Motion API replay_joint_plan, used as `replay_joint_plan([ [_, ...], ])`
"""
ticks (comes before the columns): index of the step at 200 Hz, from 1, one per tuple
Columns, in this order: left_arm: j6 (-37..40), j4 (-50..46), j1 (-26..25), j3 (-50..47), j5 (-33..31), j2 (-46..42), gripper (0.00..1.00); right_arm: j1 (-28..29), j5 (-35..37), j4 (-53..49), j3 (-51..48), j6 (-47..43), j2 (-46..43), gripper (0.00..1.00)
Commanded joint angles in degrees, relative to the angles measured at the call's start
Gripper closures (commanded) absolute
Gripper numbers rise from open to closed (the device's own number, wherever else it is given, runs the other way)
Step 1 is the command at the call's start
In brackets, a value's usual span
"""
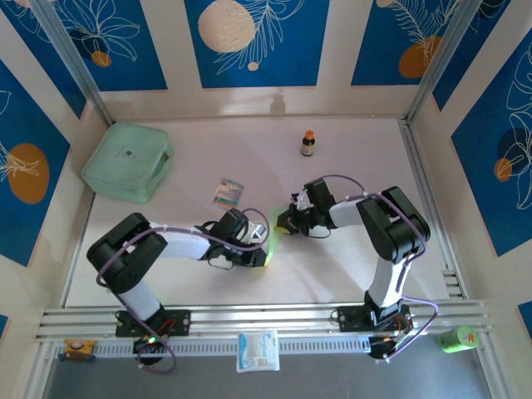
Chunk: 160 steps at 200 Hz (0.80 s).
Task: Fold a paper plane with a square sheet of paper (pick it up from the middle)
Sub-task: Fold the wing for the fifth time at the center of the table.
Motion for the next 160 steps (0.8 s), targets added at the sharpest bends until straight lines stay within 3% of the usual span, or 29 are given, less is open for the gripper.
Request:
replay_joint_plan([
  [1, -1.1, -11.5, -2.0, -3.7, 1.4, 0.1, 0.98, -0.2, 7.6, -7.5, -1.6, -0.2, 2.1, 0.96],
  [87, -2.5, -11.2, -1.5, -1.2, -5.5, -15.8, 0.99, -0.1, 7.6, -7.4, -1.8, -0.1, 1.6, 0.95],
  [160, -4.5, -3.0, 0.1, 12.7, -0.8, 2.6, 1.0, 0.1, 7.5, -7.0, -1.8, 0.1, 2.0, 0.96],
])
